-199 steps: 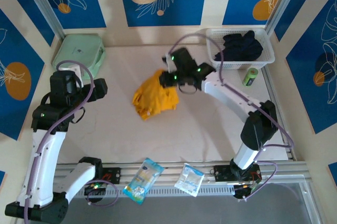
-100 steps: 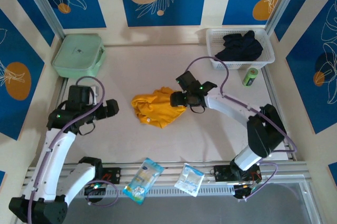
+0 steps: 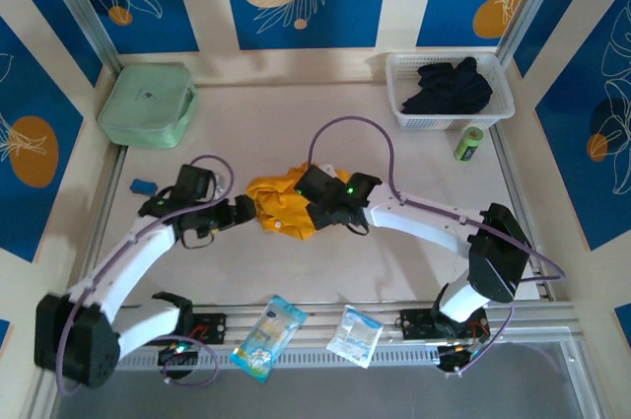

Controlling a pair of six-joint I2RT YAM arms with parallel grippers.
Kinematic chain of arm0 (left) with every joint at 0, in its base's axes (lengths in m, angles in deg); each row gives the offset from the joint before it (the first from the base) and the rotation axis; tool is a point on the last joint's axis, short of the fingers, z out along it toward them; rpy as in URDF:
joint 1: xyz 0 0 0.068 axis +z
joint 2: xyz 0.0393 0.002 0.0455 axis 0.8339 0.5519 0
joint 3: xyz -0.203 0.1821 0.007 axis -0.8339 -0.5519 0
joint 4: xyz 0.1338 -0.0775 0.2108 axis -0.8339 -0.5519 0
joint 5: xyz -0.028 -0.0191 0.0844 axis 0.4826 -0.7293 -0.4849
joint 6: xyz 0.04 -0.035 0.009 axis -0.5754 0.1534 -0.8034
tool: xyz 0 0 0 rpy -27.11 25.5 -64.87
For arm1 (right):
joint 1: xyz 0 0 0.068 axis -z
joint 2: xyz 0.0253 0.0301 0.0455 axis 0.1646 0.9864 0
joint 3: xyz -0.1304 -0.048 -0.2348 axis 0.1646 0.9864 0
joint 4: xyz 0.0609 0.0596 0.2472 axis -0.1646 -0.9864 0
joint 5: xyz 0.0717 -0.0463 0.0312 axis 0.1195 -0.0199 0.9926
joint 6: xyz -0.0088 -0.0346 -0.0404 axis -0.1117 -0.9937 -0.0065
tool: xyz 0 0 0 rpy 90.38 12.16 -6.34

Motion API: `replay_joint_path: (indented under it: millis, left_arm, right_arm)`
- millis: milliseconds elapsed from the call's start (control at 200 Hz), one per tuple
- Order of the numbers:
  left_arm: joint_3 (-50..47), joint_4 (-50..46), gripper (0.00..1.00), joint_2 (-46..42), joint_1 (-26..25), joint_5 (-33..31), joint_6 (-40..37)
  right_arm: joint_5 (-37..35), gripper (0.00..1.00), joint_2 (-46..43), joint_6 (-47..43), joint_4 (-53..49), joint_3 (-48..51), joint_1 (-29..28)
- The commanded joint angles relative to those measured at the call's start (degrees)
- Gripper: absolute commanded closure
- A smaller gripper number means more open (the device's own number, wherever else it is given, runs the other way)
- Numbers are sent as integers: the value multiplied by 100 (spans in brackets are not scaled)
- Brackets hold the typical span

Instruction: Fold and stack the t-shirts

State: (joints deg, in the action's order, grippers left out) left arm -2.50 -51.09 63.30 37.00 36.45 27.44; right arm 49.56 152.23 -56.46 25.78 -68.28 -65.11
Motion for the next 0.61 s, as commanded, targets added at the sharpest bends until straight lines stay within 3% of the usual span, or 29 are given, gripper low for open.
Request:
replay_joint_path:
  millis: [0,235,385,455,555,600]
  left_arm:
    - [123,980,4,813,-344,39,342]
    - [630,1832,17,2533,-622,-393,412]
    - [1040,2332,34,3328,-693,-396,373]
    - [1292,2501,52,3641,-767,-281,310]
    - [1672,2387,99,3854,-882,-191,178]
    - [1766,2245,100,3786,-929,-258,125]
  right_arm:
    - [-161,30,-156,306,-86,121,87]
    - [-14,40,-814,456,-68,558,246]
    - [298,42,-1372,552,144,994,467]
    - [488,42,-1615,576,261,1169,631]
    - [712,44,-1927,578,387,1353,849]
    - [800,44,-2051,540,420,1424,923]
